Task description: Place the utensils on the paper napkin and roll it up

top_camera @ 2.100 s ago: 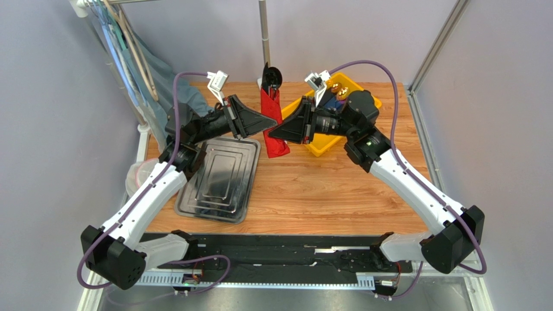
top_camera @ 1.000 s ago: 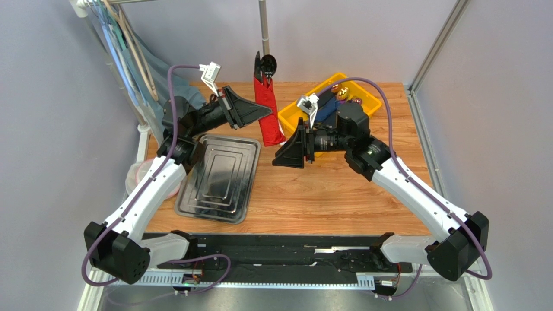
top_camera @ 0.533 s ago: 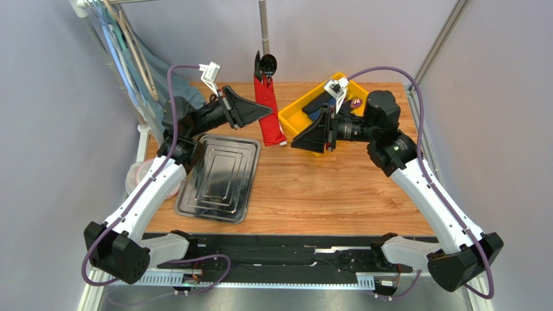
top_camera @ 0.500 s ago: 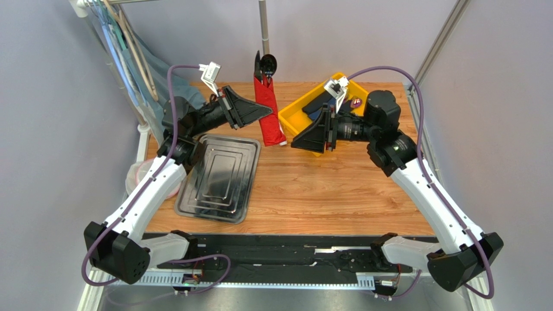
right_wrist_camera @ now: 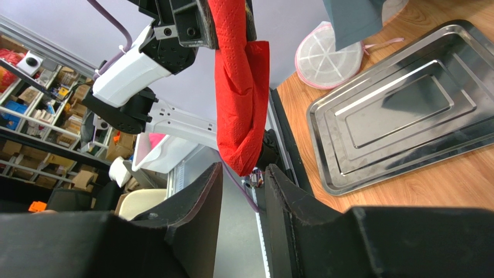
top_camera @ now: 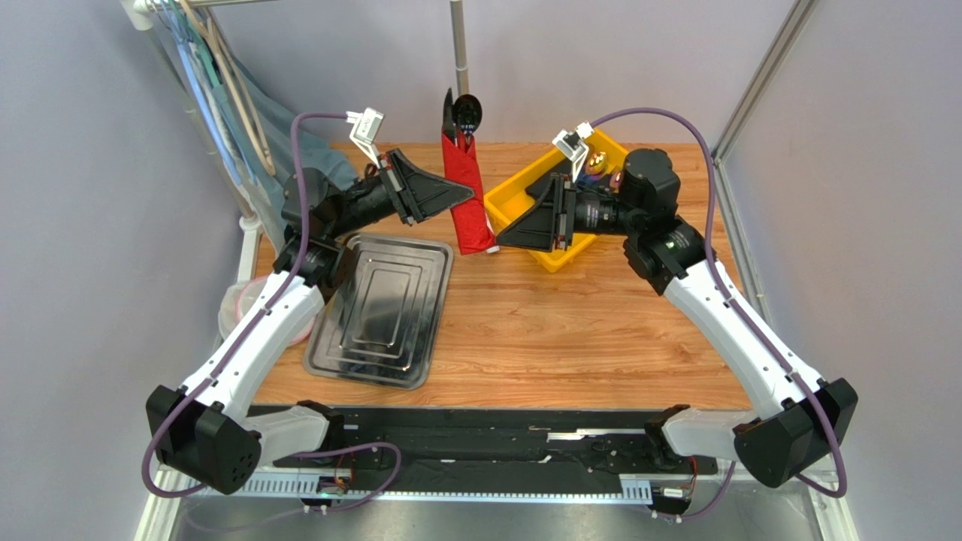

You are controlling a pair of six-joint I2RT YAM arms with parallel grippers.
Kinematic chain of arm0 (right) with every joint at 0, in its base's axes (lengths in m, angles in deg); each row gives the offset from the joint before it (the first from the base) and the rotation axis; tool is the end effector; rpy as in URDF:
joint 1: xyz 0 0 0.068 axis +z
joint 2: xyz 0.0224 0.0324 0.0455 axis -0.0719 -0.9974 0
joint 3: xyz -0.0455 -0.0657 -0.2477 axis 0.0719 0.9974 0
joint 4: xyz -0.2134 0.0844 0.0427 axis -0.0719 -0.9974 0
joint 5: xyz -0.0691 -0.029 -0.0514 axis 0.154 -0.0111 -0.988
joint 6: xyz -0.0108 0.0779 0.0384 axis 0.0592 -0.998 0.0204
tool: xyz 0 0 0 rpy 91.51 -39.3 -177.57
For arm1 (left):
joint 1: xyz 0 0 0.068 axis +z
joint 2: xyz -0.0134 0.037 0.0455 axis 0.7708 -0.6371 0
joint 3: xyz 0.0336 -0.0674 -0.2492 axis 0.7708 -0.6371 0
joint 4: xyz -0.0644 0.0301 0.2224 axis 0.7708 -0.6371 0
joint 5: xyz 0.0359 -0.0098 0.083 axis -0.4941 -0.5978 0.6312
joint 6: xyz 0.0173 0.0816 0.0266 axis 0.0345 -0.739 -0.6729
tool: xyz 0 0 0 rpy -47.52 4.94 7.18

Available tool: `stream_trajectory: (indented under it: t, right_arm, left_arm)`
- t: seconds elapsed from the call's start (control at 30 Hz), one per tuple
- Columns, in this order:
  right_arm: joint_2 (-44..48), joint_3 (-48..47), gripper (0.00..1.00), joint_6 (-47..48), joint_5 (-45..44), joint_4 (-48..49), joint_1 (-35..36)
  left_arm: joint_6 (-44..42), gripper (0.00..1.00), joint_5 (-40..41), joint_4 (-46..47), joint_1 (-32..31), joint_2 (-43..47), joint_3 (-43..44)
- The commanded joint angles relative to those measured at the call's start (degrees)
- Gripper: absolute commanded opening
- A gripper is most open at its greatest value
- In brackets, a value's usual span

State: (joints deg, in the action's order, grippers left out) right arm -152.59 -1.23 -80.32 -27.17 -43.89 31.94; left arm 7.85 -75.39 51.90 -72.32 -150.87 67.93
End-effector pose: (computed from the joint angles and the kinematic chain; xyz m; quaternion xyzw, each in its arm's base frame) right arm 0.2109 0.1835 0.4064 -0.2466 0.6861 0.6122 0.3060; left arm 0.2249 -0.1501 0.4346 0.1279 0.6041 -0.6616 0.4254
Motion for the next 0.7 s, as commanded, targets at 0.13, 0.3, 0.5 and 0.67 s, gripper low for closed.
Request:
stream_trajectory:
  t: [0.13,0.3,0.5,0.67]
  right_arm:
    - [-0.33,-1.94,0.17,-2.87,1.03,5.46,0.75]
    - [-0.94,-1.59,0.09,-1.47,1.55,3.36,1.37]
    - [-1.73,-1.85,0.14,-2.0,2.43,2.91,1.54]
    - [-1.29,-1.15,0.0,-0.51,2.0,3.0,1.54]
  left_arm:
    - [0.37,0.0,-0.06,4.97,0.18,0.79,0.79]
    - [0.63,0.0,0.3,5.06,0.18,0.44,1.67]
    - [0.63,0.0,0.21,4.62,0.18,0.53,1.76]
    - [0.72,0.0,0.56,4.53,0.18,0.44,2.19]
